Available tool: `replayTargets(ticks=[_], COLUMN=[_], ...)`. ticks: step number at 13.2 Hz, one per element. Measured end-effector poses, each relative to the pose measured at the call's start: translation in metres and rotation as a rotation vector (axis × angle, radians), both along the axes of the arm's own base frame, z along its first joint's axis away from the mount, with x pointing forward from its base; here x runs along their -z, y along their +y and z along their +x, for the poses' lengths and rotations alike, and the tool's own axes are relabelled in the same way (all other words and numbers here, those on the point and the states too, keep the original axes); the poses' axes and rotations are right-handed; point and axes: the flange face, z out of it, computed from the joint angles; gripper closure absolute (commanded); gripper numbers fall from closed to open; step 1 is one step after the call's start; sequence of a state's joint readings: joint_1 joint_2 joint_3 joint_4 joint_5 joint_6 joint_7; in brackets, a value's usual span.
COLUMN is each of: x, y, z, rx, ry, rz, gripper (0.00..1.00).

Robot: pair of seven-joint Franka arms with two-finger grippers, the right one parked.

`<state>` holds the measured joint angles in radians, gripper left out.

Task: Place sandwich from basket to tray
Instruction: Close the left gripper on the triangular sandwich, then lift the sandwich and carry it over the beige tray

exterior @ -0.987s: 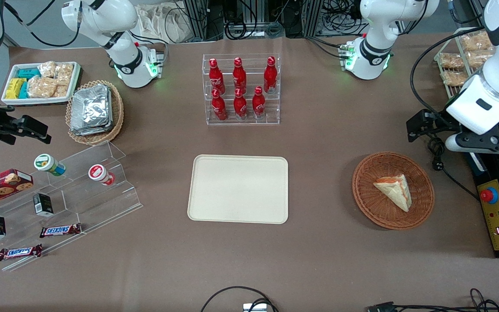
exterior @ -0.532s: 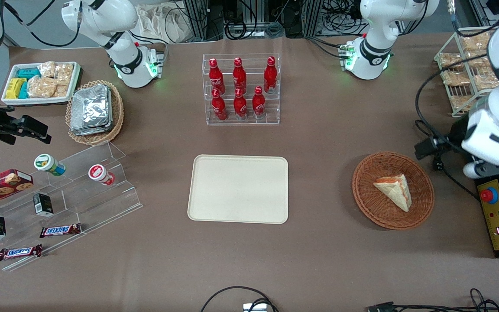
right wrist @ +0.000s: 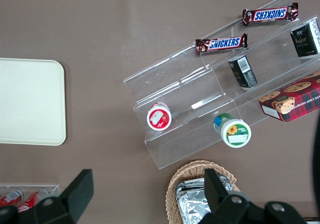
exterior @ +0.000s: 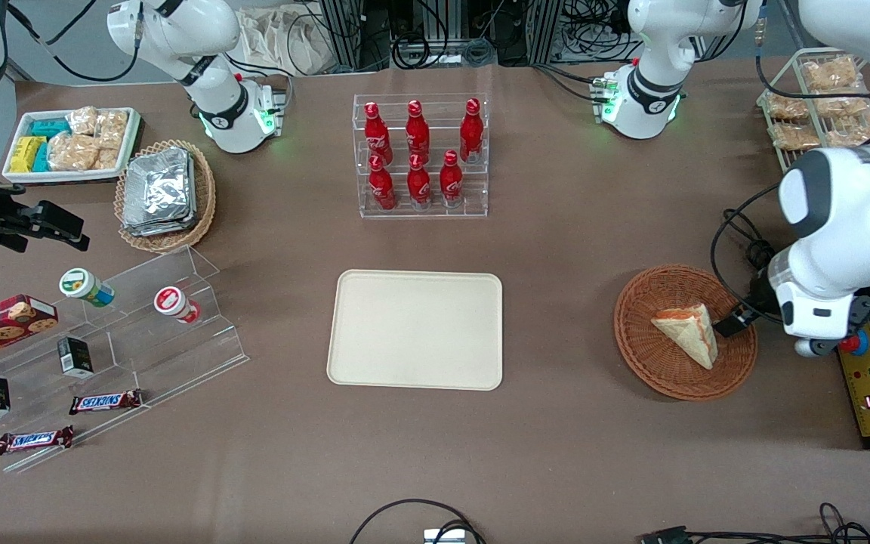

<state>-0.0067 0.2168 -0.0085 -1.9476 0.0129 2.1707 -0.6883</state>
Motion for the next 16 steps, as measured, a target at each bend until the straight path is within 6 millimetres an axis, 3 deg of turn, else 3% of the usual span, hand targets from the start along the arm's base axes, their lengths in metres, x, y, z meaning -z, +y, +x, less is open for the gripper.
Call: replayTargets(ticks=[3,5,6,7,8,9,14,16], x=[0.058,0.084,0.093,0.099,0.105,0.11,0.103,0.064], y=[0.0,0.0,0.0,0.0,0.0,0.0,-0.001,-0.006], z=[-0.018,-0.023,-0.023,-0.022,-0.022,-0.022,-0.019,-0.011], rx=[-0.025,-0.039,-0.042,-0.043,-0.044,-0.044,-0.039,-0.029], ry=[-0.042,-0.035,-0.032,-0.031,-0.027,-0.025,-0.024,-0.021], rz=[-0.015,-0.026,-0.027,-0.027,-0.027,-0.027,-0.027,-0.03], gripper=[0.0,0.0,0.07,0.35,0.86,1.0,1.0,1.0])
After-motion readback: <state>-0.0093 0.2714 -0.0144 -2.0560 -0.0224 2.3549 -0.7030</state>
